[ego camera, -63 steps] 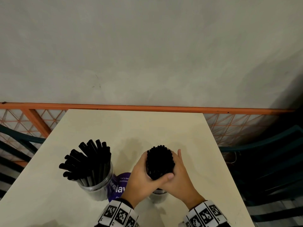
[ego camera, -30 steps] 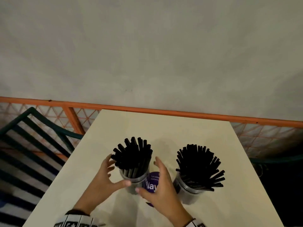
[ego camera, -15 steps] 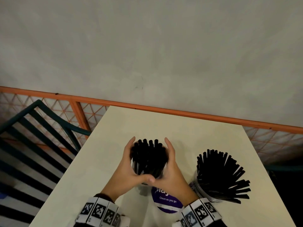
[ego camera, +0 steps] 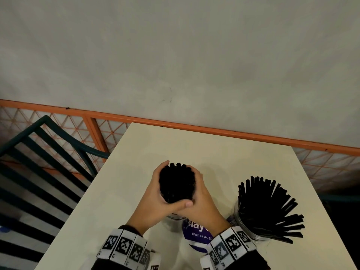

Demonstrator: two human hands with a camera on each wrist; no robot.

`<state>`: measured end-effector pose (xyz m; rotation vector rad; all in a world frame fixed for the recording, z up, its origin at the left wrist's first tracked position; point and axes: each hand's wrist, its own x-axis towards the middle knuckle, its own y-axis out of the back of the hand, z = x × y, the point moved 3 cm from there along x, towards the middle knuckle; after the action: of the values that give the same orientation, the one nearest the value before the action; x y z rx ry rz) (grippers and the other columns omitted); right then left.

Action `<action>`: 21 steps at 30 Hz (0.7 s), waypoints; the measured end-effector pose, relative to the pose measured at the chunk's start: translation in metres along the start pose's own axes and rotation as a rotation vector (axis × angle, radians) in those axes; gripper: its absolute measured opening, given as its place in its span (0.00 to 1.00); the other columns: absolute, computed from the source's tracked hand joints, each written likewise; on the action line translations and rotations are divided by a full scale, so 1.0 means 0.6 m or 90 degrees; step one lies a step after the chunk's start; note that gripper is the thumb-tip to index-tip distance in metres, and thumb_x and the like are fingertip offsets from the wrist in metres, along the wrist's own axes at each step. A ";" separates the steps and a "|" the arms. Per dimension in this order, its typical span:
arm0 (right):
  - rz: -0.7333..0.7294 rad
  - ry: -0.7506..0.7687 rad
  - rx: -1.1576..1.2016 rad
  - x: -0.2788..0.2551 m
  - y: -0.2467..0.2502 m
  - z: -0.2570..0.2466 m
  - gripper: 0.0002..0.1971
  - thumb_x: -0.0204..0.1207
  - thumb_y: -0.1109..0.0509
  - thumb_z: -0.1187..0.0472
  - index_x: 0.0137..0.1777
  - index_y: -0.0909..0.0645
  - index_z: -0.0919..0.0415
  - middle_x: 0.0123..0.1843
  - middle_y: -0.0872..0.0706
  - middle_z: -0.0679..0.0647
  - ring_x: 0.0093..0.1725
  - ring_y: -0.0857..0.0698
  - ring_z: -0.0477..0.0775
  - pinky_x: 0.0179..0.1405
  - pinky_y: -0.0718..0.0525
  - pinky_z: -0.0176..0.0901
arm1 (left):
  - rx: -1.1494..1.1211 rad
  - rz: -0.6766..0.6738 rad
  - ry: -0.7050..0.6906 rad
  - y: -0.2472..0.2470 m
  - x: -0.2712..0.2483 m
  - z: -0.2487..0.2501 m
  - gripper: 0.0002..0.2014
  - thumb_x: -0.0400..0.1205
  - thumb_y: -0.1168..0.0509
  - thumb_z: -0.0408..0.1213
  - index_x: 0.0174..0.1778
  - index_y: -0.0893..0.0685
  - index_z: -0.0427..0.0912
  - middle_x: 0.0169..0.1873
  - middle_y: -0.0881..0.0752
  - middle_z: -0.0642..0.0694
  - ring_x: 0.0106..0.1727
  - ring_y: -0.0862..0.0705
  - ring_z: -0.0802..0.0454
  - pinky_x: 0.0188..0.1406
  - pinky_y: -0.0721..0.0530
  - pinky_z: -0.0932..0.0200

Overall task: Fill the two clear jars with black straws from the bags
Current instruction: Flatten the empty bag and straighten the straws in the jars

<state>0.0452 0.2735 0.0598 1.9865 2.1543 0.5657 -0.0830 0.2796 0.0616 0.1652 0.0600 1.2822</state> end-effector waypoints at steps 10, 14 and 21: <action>-0.013 -0.127 -0.003 -0.107 0.013 0.064 0.57 0.51 0.25 0.29 0.78 0.50 0.42 0.77 0.41 0.35 0.77 0.42 0.34 0.76 0.36 0.37 | 0.333 0.037 0.287 0.040 -0.088 -0.044 0.69 0.34 0.40 0.82 0.70 0.35 0.43 0.63 0.28 0.49 0.65 0.26 0.53 0.61 0.27 0.61; 0.055 -0.169 0.004 -0.183 0.040 0.088 0.34 0.52 0.29 0.26 0.61 0.26 0.29 0.63 0.21 0.34 0.61 0.23 0.29 0.56 0.21 0.23 | 0.364 -0.104 0.361 0.000 -0.118 -0.025 0.42 0.43 0.36 0.79 0.43 0.25 0.50 0.41 0.21 0.55 0.41 0.22 0.62 0.35 0.28 0.71; 0.395 -0.326 0.034 -0.270 0.163 0.102 0.15 0.59 0.19 0.72 0.29 0.20 0.53 0.24 0.19 0.50 0.25 0.22 0.42 0.29 0.27 0.23 | 0.140 -0.223 0.201 -0.160 -0.094 0.033 0.27 0.60 0.20 0.52 0.50 0.26 0.57 0.48 0.21 0.57 0.44 0.21 0.65 0.43 0.23 0.74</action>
<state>0.1753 0.1290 0.0183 2.4806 1.2646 0.0377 -0.0054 0.1973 0.0635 0.1320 0.4811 0.9404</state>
